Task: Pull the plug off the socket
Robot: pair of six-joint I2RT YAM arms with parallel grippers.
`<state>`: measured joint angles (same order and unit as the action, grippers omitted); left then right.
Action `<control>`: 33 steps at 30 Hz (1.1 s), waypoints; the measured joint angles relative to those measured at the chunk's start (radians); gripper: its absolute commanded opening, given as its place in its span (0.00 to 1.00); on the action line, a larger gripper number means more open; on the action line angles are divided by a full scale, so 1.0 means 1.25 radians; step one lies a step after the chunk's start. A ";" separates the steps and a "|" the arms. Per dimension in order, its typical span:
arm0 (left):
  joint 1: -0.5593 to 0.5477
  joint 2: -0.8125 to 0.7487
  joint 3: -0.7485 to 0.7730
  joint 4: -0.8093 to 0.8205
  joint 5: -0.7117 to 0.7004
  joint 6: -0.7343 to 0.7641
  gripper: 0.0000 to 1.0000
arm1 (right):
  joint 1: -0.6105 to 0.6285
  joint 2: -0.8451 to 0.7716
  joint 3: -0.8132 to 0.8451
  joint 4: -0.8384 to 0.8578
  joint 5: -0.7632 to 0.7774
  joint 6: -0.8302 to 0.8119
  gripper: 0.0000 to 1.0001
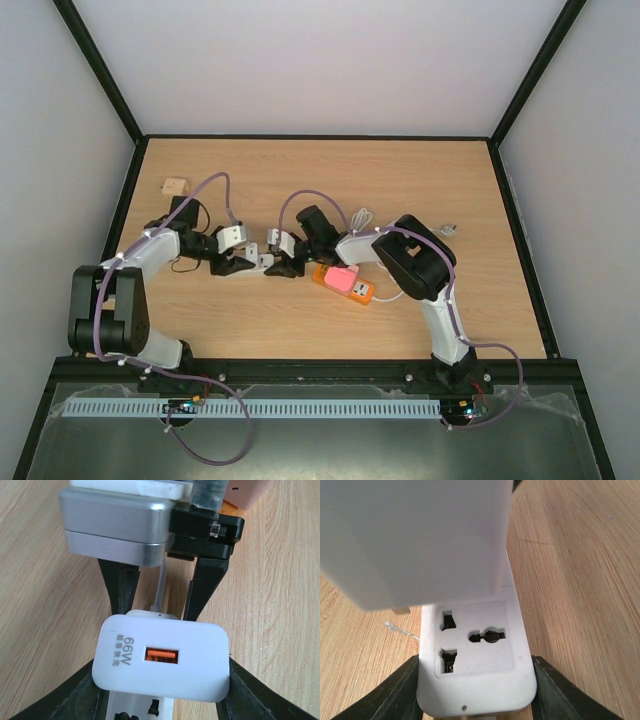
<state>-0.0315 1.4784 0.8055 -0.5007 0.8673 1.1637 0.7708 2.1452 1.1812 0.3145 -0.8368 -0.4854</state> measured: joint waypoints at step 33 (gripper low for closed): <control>0.058 0.350 0.665 -0.241 -0.515 -0.329 0.40 | 0.000 0.001 0.000 0.004 0.005 0.001 0.34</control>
<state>0.0414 1.9160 1.6371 -0.8021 0.2241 0.7528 0.7708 2.1460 1.1812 0.3191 -0.8310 -0.4847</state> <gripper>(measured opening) 0.542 0.489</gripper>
